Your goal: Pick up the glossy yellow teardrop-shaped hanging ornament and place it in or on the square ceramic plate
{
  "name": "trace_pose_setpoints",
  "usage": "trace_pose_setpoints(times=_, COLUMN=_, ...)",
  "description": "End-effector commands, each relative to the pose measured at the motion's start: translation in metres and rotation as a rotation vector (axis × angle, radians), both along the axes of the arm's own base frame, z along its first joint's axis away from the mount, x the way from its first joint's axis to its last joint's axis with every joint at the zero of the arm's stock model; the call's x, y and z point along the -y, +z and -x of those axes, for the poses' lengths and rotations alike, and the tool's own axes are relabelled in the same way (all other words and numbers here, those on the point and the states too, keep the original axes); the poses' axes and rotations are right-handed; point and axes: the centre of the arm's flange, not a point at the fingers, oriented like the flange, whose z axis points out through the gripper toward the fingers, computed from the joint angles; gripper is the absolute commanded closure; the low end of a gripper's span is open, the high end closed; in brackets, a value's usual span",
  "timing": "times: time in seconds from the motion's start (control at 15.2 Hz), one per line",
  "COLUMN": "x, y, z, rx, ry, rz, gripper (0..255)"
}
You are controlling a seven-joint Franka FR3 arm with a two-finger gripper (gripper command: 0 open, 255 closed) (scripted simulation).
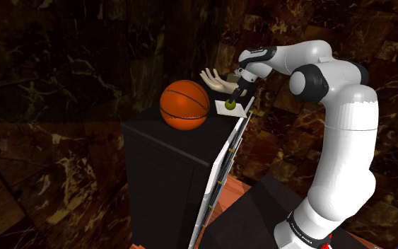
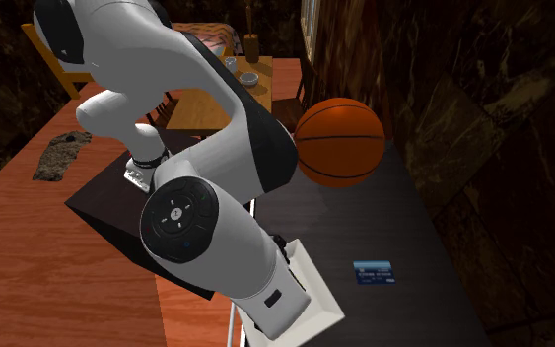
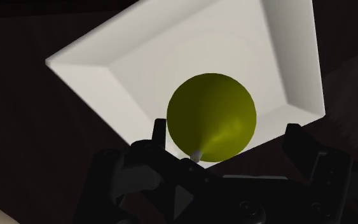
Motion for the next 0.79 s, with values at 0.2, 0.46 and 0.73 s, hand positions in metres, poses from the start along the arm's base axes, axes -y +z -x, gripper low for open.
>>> trace_pose_setpoints(times=0.2, x=0.008, y=0.038, z=0.008, rx=0.000, ry=0.000, rz=0.000, gripper=0)
trace_pose_setpoints(times=0.46, x=0.010, y=0.048, z=0.010, rx=0.000, ry=0.000, rz=0.000, gripper=0)
trace_pose_setpoints(times=0.73, x=0.010, y=0.048, z=0.010, rx=0.000, ry=0.000, rz=0.000, gripper=0)
